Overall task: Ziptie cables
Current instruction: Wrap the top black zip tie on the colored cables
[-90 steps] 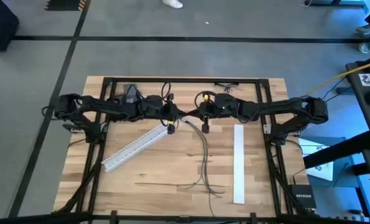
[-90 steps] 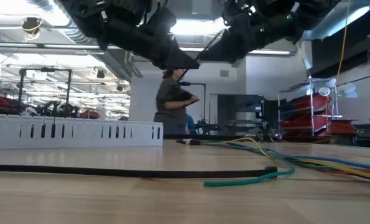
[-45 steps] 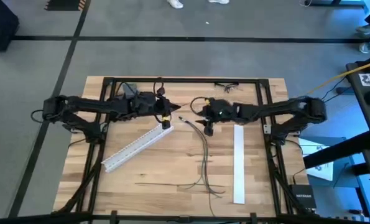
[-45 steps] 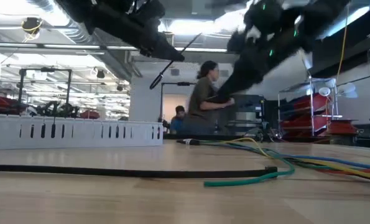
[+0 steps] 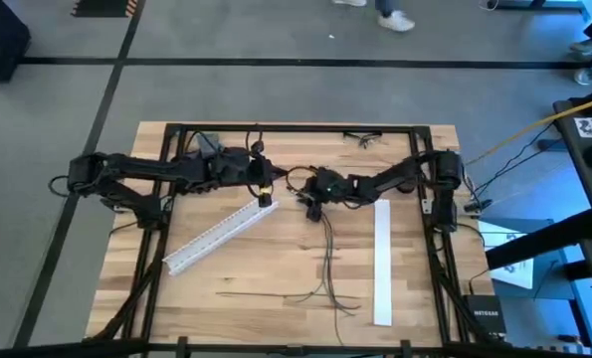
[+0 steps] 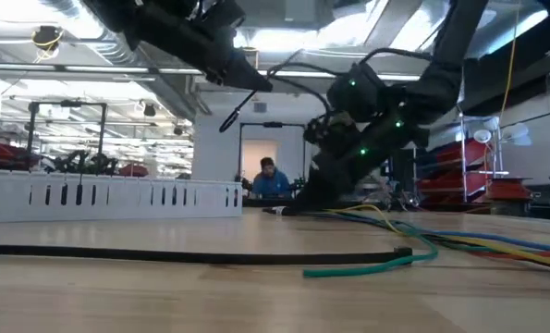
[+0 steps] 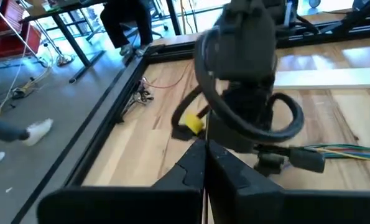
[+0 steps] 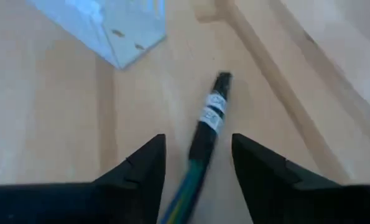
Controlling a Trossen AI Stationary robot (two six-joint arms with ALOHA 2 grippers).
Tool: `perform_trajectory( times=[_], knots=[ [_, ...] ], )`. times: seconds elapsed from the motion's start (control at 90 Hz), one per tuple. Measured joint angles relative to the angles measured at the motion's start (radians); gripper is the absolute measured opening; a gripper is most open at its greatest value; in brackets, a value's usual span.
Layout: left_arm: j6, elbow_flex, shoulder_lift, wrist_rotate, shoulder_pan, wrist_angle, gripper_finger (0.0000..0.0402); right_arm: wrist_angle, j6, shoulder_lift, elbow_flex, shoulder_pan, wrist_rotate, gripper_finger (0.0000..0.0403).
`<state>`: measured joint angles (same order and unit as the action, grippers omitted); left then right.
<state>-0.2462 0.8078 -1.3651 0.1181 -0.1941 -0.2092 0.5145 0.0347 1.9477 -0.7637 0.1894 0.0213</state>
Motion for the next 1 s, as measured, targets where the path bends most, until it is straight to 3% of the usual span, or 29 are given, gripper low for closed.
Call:
perform_trajectory(
  times=[0.156, 0.378, 0.511, 0.678, 0.833, 1.0],
  knots=[
    [0.000, 0.000, 0.000, 0.000, 0.000, 0.000, 0.0000, -0.036, 0.015, 0.006, -0.003, 0.000, 0.030, 0.0150],
    [-0.002, 0.000, 0.000, -0.001, 0.000, -0.001, 0.0000, -0.082, -0.025, 0.001, -0.004, -0.001, 0.005, 0.0015],
    [0.008, 0.000, 0.000, -0.001, 0.000, -0.018, 0.0000, -0.201, -0.078, -0.089, 0.002, 0.000, 0.024, 0.0011],
    [0.051, 0.000, -0.015, -0.003, 0.000, -0.079, 0.0000, -0.369, -0.222, -0.336, 0.019, 0.002, 0.076, 0.0004],
    [0.077, 0.000, -0.072, -0.074, -0.003, -0.249, 0.0000, -0.382, -0.305, -0.503, 0.044, -0.007, 0.056, 0.0002],
    [0.099, 0.000, -0.137, -0.093, -0.003, -0.426, 0.0000, -0.359, -0.342, -0.544, 0.042, -0.032, 0.039, 0.0001]
  ],
)
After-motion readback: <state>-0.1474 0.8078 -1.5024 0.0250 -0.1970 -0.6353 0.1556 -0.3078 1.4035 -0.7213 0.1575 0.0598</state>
